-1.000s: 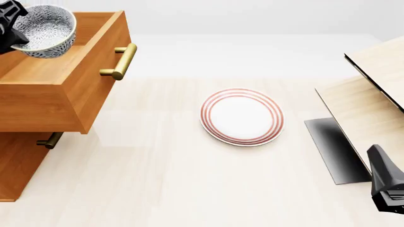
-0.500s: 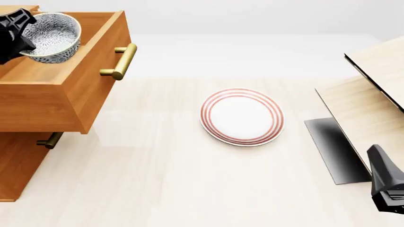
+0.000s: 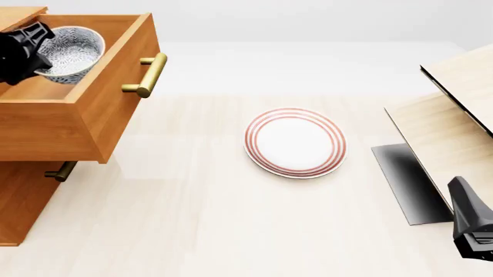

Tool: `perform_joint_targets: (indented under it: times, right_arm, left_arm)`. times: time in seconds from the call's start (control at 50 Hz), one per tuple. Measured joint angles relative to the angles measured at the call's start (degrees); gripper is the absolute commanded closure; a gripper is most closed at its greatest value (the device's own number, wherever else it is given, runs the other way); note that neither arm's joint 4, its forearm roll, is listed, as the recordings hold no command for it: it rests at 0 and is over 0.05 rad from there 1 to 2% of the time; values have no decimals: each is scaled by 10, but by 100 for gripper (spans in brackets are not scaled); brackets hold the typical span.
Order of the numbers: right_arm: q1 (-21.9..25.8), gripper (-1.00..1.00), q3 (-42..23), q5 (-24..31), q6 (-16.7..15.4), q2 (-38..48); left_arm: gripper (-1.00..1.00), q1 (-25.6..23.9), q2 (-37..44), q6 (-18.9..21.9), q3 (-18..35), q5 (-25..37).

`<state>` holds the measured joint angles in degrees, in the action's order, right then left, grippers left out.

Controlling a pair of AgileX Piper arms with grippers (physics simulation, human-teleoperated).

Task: Open the top drawer of the cabinet and put the bowl in it.

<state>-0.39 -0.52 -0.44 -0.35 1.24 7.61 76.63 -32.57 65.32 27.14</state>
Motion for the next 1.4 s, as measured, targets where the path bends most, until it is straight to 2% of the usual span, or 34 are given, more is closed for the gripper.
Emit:
perform_joint_targets:
  times: [0.16,0.18,0.74,1.4]
  right_arm:
    - [0,-100,0,0,0,0]
    - [0,-100,0,0,0,0]
    - [0,-100,0,0,0,0]
    - [0,-100,0,0,0,0]
  left_arm:
    - [100,-1,8,-1,-3,-7]
    - [-100,-1,9,-1,-3,-7]
    - [-100,0,-12,3,3,8]
    - [-100,-18,-71,24,30,77]
